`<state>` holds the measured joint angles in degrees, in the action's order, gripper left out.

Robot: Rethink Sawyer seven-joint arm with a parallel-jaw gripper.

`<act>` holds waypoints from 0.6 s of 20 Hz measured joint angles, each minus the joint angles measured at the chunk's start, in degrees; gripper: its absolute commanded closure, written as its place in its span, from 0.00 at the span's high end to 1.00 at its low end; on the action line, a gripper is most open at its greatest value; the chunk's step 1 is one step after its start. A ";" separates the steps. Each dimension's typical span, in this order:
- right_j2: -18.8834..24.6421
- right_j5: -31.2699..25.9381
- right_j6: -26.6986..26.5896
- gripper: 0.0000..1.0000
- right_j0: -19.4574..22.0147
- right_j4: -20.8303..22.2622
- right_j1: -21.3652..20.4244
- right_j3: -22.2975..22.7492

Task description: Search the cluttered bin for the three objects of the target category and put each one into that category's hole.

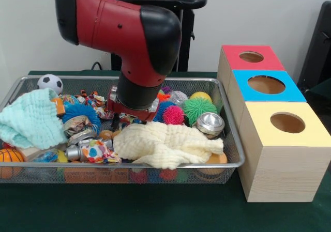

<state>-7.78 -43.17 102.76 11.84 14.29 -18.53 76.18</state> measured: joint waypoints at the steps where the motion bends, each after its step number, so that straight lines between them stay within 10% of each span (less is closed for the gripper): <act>1: 0.00 1.26 0.00 1.00 -0.45 0.68 -0.64 0.66; 12: -0.37 7.55 0.00 1.00 -2.29 2.96 -3.72 4.71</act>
<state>-8.15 -35.63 102.76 9.55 17.25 -22.25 80.88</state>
